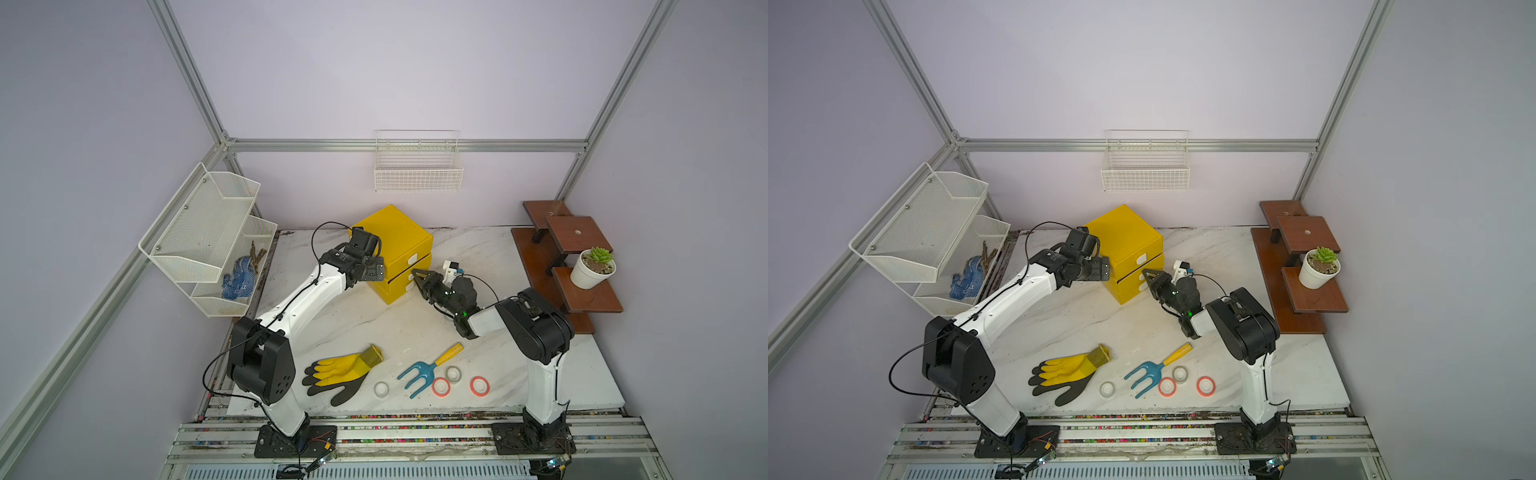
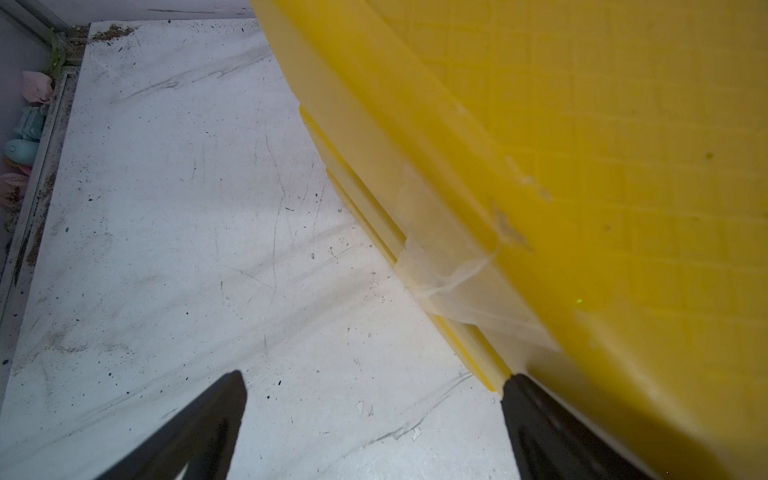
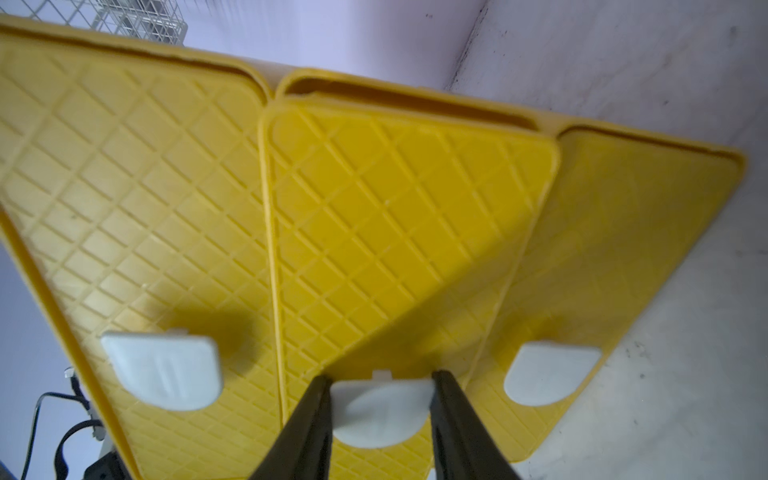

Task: Place the transparent tape into the drawer according to color
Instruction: Open the drawer in the storage box.

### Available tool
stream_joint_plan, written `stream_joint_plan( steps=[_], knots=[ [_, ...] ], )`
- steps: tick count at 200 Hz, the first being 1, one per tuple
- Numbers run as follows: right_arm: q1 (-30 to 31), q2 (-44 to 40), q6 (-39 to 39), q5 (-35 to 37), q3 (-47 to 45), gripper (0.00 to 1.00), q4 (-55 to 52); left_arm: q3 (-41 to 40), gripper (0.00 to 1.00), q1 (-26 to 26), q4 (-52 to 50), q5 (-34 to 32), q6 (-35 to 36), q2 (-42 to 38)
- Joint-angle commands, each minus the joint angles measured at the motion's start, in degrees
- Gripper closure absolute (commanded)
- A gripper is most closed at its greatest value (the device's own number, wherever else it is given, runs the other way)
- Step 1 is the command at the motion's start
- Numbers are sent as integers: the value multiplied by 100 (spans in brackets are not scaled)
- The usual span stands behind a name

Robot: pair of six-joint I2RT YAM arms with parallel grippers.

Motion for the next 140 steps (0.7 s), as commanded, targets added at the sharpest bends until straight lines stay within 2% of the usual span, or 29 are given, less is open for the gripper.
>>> stream_joint_plan(
  steps=[1, 66, 140],
  knots=[
    [-34, -381, -11, -44, -429, 67, 254, 106, 0, 51, 237, 48, 61, 54],
    [-139, -1132, 145, -49, -1505, 67, 503, 102, 0, 97, 238, 79, 61, 65],
    [-222, -1502, 236, -21, -2146, 67, 663, 119, 0, 102, 241, 111, 61, 88]
  ],
)
